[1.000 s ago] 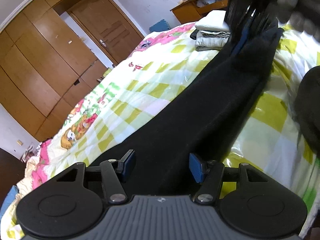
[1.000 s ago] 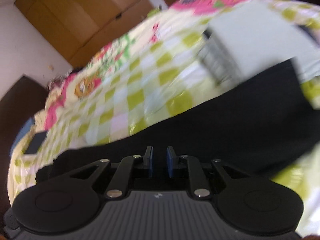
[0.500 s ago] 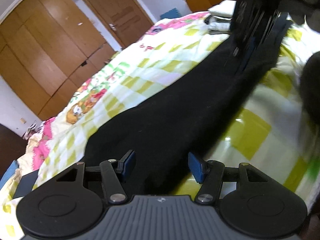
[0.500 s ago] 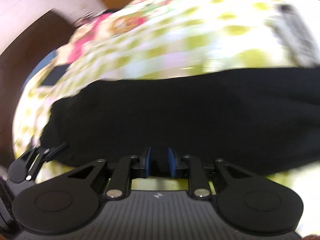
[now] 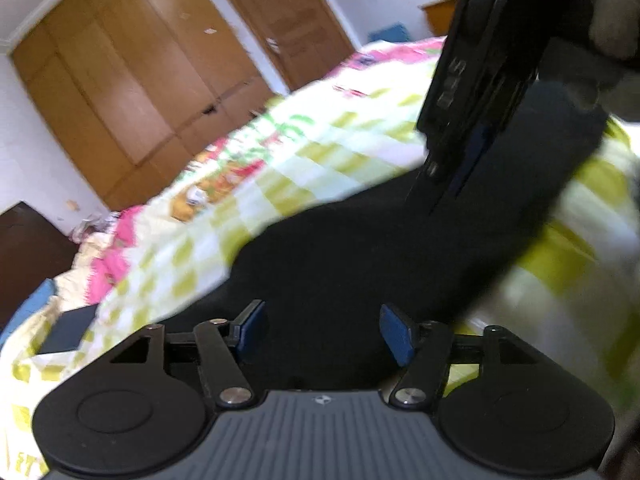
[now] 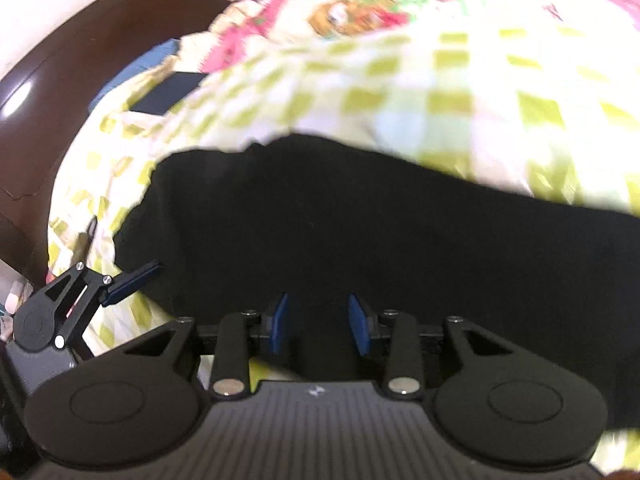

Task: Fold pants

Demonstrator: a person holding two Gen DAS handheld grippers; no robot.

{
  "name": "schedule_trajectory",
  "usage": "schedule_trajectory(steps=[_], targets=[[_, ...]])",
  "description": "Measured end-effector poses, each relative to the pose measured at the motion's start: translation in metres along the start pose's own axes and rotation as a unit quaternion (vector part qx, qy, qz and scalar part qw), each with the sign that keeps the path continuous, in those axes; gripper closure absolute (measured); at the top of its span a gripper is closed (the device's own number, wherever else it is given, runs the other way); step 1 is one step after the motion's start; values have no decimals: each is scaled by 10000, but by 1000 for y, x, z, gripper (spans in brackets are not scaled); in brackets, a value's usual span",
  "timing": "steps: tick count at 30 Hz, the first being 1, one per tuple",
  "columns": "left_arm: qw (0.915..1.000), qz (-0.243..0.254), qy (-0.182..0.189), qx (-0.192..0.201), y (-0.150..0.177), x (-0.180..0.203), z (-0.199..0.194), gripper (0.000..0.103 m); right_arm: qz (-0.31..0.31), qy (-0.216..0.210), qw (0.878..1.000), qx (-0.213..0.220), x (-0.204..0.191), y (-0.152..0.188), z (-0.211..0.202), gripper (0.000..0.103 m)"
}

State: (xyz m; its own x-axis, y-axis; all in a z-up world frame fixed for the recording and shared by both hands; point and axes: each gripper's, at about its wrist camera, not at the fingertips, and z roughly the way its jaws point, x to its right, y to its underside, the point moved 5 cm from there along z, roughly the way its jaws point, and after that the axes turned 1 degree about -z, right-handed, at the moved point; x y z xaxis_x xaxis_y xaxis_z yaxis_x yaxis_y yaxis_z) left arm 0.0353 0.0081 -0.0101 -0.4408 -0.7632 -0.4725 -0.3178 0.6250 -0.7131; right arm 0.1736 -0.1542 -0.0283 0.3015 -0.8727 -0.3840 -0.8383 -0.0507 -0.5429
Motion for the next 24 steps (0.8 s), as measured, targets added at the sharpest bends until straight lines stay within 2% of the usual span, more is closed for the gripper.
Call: schedule_trajectory(steps=[2, 4, 6, 7, 9, 12, 14, 17, 21, 24], targets=[[9997, -123, -155, -144, 3, -10, 18, 24, -19, -87, 9999, 53, -3, -23, 21, 67], [9981, -237, -143, -548, 17, -18, 36, 24, -30, -279, 9995, 141, -5, -48, 37, 67], [9963, -251, -32, -817, 36, -20, 43, 24, -36, -443, 9988, 205, -2, -74, 50, 62], [9961, -246, -41, -842, 41, -19, 41, 24, -48, -512, 9984, 217, 0, -88, 60, 58], [9961, -336, -72, -813, 41, -24, 35, 24, -123, -605, 9980, 147, 3, -108, 80, 57], [9973, -529, -127, -497, 20, -37, 29, 24, -132, -705, 9974, 27, 15, -131, 114, 57], [9966, -714, -202, -347, 8, -46, 37, 24, 84, -949, 9954, -133, 27, -135, 125, 57], [9952, -880, -338, -253, 9, -51, 54, 24, 494, -1648, 9828, -670, 36, -128, 132, 57], [9945, -746, -413, -608, 31, -45, 76, 24, 584, -2205, 9677, -1075, 31, -109, 115, 57], [9948, -702, -406, -611, 39, -40, 71, 24, 502, -2350, 9639, -1143, 24, -101, 97, 57]])
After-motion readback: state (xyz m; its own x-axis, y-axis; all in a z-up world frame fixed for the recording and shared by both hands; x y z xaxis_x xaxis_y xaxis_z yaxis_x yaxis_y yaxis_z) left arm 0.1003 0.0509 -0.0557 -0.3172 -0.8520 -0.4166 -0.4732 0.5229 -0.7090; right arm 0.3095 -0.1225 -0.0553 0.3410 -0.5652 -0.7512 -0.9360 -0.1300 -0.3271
